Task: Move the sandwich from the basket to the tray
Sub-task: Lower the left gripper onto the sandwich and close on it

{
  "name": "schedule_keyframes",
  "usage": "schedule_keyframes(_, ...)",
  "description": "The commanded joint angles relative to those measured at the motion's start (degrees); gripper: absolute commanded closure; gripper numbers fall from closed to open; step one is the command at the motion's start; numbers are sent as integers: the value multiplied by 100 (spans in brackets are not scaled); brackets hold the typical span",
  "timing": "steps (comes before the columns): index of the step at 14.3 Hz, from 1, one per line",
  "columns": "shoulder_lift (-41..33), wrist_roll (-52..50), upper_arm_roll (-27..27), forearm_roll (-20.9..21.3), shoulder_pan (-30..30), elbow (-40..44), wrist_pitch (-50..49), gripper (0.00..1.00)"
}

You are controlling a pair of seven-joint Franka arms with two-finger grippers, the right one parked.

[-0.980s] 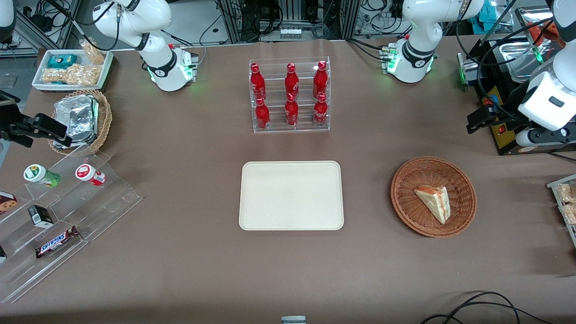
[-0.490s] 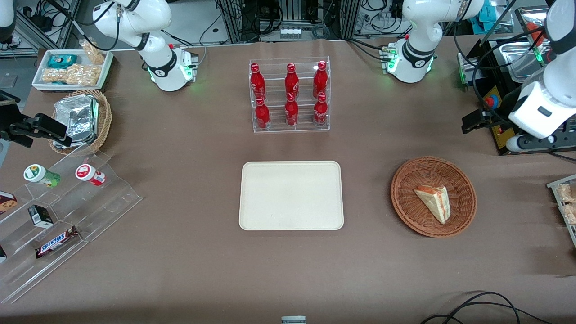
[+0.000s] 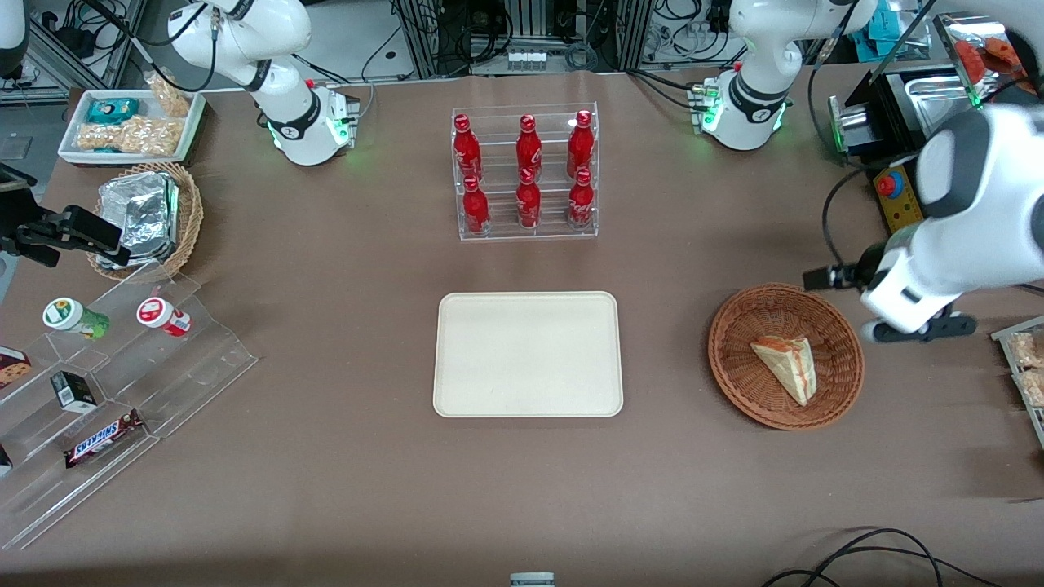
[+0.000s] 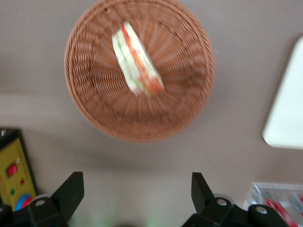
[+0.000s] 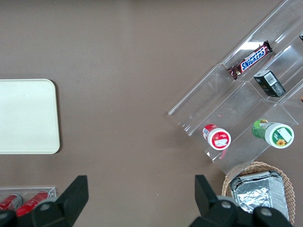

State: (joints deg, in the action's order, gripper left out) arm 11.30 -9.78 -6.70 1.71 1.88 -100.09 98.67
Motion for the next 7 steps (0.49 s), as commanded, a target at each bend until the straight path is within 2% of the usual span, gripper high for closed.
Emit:
schedule_keyframes(1, 91, -556, 20, 408, 5, -598, 906, 0)
schedule_keyframes(5, 715, -2690, 99, 418, 5, -608, 1767, 0)
schedule_keyframes(7, 865, -3387, 107, 418, 5, -730, 2251, 0)
